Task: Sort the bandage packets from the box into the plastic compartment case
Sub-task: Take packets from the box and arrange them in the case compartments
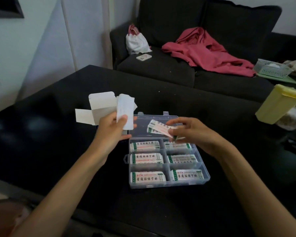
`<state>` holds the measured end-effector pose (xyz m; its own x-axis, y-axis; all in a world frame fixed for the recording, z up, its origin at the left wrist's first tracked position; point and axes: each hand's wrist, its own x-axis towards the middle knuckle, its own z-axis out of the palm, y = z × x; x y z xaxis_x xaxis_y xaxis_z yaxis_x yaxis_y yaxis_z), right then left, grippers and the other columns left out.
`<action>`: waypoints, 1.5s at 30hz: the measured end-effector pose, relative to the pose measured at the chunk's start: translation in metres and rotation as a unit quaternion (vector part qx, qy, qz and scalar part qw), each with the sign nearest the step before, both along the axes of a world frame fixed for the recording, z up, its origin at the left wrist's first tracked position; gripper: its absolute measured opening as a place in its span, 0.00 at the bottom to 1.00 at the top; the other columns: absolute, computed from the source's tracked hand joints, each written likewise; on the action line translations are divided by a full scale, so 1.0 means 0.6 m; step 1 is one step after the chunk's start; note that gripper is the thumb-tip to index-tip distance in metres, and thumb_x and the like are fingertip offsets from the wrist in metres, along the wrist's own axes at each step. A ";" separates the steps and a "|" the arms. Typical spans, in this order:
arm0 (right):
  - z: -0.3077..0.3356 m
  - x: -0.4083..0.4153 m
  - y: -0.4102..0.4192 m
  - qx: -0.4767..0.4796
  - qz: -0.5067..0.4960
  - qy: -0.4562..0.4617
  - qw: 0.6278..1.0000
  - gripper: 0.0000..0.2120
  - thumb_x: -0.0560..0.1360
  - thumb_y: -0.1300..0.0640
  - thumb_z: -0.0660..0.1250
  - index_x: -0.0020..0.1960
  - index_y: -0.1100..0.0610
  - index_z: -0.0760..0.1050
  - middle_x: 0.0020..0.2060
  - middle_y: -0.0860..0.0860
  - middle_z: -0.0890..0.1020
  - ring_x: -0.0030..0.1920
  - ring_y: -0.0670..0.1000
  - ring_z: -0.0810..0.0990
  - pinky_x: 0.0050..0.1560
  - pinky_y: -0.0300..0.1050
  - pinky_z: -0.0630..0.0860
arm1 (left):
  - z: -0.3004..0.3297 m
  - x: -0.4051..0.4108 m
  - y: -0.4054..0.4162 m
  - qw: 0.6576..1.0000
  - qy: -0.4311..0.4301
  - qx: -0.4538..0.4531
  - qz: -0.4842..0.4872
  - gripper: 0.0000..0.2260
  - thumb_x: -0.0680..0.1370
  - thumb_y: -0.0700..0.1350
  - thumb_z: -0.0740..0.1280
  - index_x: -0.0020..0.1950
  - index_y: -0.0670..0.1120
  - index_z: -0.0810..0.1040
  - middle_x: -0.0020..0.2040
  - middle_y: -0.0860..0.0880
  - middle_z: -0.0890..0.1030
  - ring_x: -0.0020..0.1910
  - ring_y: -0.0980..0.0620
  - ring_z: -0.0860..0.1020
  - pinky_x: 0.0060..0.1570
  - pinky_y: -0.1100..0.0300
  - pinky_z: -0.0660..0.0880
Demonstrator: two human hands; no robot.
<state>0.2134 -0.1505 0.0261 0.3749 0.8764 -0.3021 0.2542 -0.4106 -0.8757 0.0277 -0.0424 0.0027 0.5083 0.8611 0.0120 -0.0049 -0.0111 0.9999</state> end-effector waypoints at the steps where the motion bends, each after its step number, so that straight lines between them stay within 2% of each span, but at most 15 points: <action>1: -0.002 -0.004 0.009 0.018 0.023 -0.077 0.997 0.09 0.76 0.60 0.65 0.53 0.49 0.75 0.49 0.50 0.81 0.46 0.45 0.82 0.43 0.37 0.78 | 0.002 -0.006 0.002 1.000 -0.010 0.003 0.007 0.09 0.82 0.43 0.57 0.55 0.54 0.74 0.46 0.58 0.81 0.40 0.64 0.81 0.36 0.68 0.79; 2: -0.008 -0.008 0.018 0.034 0.052 -0.136 0.989 0.09 0.76 0.60 0.64 0.52 0.47 0.74 0.50 0.49 0.80 0.47 0.44 0.81 0.46 0.39 0.78 | 0.003 -0.010 0.003 1.000 -0.015 0.003 0.010 0.09 0.82 0.43 0.57 0.52 0.55 0.73 0.45 0.58 0.81 0.40 0.64 0.81 0.36 0.68 0.78; 4: -0.027 -0.018 0.038 0.048 0.104 -0.190 0.975 0.08 0.77 0.60 0.63 0.50 0.46 0.74 0.52 0.46 0.79 0.51 0.44 0.79 0.52 0.42 0.77 | 0.004 -0.014 0.005 1.000 -0.016 -0.005 0.014 0.08 0.82 0.43 0.57 0.53 0.55 0.72 0.46 0.58 0.81 0.43 0.61 0.82 0.37 0.67 0.79; 8: -0.060 -0.026 0.066 0.048 0.123 -0.201 0.971 0.09 0.76 0.61 0.64 0.46 0.46 0.75 0.52 0.46 0.79 0.55 0.47 0.78 0.59 0.48 0.75 | 0.003 -0.016 0.010 1.000 -0.011 -0.017 0.020 0.07 0.82 0.44 0.58 0.57 0.54 0.71 0.46 0.58 0.81 0.43 0.60 0.82 0.37 0.67 0.79; 13: -0.076 -0.030 0.079 0.039 0.144 -0.252 0.956 0.06 0.75 0.59 0.67 0.46 0.49 0.79 0.51 0.50 0.82 0.49 0.45 0.77 0.55 0.45 0.75 | 0.001 -0.015 0.013 0.999 0.000 -0.037 0.007 0.07 0.82 0.43 0.58 0.57 0.53 0.72 0.43 0.60 0.81 0.40 0.62 0.82 0.37 0.65 0.80; 18: -0.086 -0.028 0.081 0.010 0.137 -0.339 0.930 0.05 0.73 0.56 0.70 0.47 0.52 0.82 0.50 0.49 0.81 0.51 0.48 0.77 0.55 0.49 0.76 | 0.003 -0.013 0.011 0.999 0.015 -0.049 -0.013 0.14 0.82 0.44 0.58 0.67 0.48 0.71 0.44 0.58 0.81 0.41 0.61 0.81 0.39 0.64 0.80; 24: -0.081 -0.029 0.084 0.013 0.119 -0.381 0.917 0.07 0.69 0.52 0.74 0.45 0.49 0.79 0.45 0.48 0.80 0.47 0.48 0.77 0.49 0.49 0.77 | 0.000 -0.015 0.011 0.998 0.022 -0.060 -0.027 0.13 0.82 0.44 0.59 0.66 0.47 0.72 0.47 0.56 0.82 0.43 0.59 0.82 0.39 0.64 0.80; 27: -0.063 -0.031 0.074 0.043 0.075 -0.322 0.943 0.03 0.73 0.53 0.69 0.47 0.50 0.79 0.42 0.49 0.81 0.42 0.47 0.79 0.43 0.42 0.79 | -0.002 -0.016 0.011 0.996 0.036 -0.070 -0.049 0.12 0.81 0.43 0.59 0.64 0.45 0.74 0.48 0.53 0.83 0.44 0.59 0.82 0.38 0.65 0.80; 30: -0.038 -0.042 0.047 0.090 -0.047 -0.116 0.988 0.08 0.75 0.49 0.65 0.50 0.52 0.79 0.42 0.50 0.80 0.38 0.44 0.78 0.36 0.34 0.73 | -0.004 -0.015 0.010 0.992 0.063 -0.072 -0.078 0.11 0.80 0.42 0.62 0.61 0.43 0.77 0.48 0.51 0.84 0.45 0.57 0.83 0.40 0.65 0.80; 32: -0.025 -0.054 0.030 0.068 -0.074 0.007 0.995 0.13 0.74 0.45 0.66 0.51 0.53 0.79 0.41 0.51 0.80 0.37 0.45 0.78 0.35 0.35 0.74 | -0.005 -0.011 0.006 0.989 0.080 -0.075 -0.099 0.11 0.78 0.42 0.65 0.60 0.43 0.78 0.49 0.49 0.84 0.46 0.55 0.83 0.39 0.65 0.80; 33: -0.023 -0.059 0.024 0.054 -0.069 0.036 0.995 0.14 0.73 0.45 0.66 0.51 0.54 0.79 0.41 0.51 0.80 0.37 0.46 0.78 0.36 0.36 0.75 | -0.006 -0.008 0.002 0.987 0.089 -0.075 -0.110 0.12 0.77 0.42 0.66 0.60 0.44 0.78 0.49 0.48 0.84 0.45 0.55 0.83 0.39 0.65 0.80; 36: -0.029 -0.069 0.018 0.047 -0.075 0.035 0.996 0.12 0.73 0.51 0.69 0.50 0.59 0.78 0.41 0.53 0.82 0.38 0.47 0.78 0.38 0.36 0.75 | -0.007 0.004 -0.012 0.980 0.116 -0.073 -0.147 0.11 0.76 0.44 0.68 0.57 0.45 0.78 0.47 0.49 0.84 0.43 0.56 0.83 0.41 0.63 0.80; 38: -0.035 -0.069 0.017 0.065 -0.106 0.026 0.992 0.10 0.72 0.54 0.70 0.48 0.59 0.79 0.40 0.53 0.83 0.35 0.45 0.78 0.33 0.33 0.75 | -0.007 0.010 -0.018 0.976 0.106 -0.099 -0.162 0.08 0.77 0.45 0.66 0.55 0.46 0.78 0.46 0.49 0.84 0.43 0.55 0.83 0.41 0.62 0.80; 41: -0.040 -0.065 0.017 0.074 -0.135 0.065 0.986 0.08 0.71 0.55 0.72 0.44 0.59 0.80 0.34 0.50 0.82 0.29 0.42 0.76 0.29 0.31 0.72 | -0.004 0.013 -0.019 0.972 0.068 -0.154 -0.163 0.06 0.80 0.46 0.62 0.50 0.48 0.78 0.45 0.47 0.84 0.44 0.53 0.84 0.43 0.59 0.81; 45: -0.041 -0.062 0.018 0.067 -0.132 0.103 0.984 0.10 0.70 0.54 0.72 0.47 0.59 0.80 0.34 0.50 0.83 0.32 0.44 0.78 0.33 0.33 0.75 | -0.007 0.015 -0.019 0.977 0.093 -0.099 -0.162 0.06 0.79 0.45 0.63 0.52 0.47 0.79 0.45 0.49 0.85 0.43 0.56 0.83 0.39 0.65 0.80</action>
